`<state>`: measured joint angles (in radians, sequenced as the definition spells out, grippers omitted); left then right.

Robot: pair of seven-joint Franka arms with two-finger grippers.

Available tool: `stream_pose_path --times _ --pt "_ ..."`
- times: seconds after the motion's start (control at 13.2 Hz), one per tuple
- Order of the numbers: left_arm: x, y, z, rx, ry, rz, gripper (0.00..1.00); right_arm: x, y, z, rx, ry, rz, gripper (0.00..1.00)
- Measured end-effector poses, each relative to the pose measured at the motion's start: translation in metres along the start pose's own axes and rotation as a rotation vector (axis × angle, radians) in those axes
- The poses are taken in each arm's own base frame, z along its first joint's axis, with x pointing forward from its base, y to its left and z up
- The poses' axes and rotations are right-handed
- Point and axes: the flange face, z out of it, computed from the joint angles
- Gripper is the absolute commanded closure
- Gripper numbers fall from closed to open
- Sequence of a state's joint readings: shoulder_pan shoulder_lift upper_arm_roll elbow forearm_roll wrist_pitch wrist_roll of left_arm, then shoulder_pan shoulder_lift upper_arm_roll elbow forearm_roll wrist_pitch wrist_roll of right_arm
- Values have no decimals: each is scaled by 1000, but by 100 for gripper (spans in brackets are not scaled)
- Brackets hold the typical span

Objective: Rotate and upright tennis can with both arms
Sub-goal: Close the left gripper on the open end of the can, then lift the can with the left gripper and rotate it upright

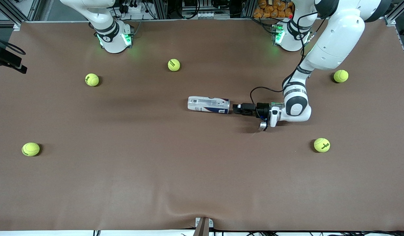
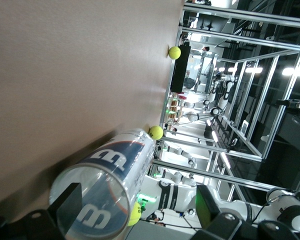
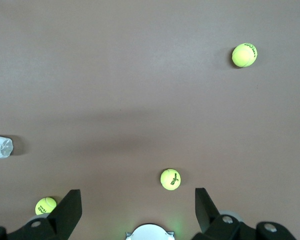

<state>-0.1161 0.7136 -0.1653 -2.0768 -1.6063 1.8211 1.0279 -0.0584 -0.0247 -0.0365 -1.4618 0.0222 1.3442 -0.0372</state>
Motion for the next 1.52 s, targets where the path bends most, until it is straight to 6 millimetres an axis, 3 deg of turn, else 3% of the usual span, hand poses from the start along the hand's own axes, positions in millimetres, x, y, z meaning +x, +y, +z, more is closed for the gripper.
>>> stream_pose_path --times 0.3,0.46,0.53,1.14,1.29,1.52 --pt "-10 4 43 -28 23 -3 0 -1 -1 1 0 -8 -2 0" --pt "-13 3 48 -24 20 -6 89 2 -1 -1 -1 14 -2 0" --pt "-13 2 47 -22 22 -6 100 2 -1 -1 -1 15 -2 0" --pt "-8 -1 33 -22 48 13 100 3 -1 -2 -4 23 -2 0" --pt "0 8 35 -30 48 0 100 4 -1 -3 -4 36 -2 0" --pt "21 39 36 -42 57 -30 100 4 -1 -3 -4 36 -2 0"
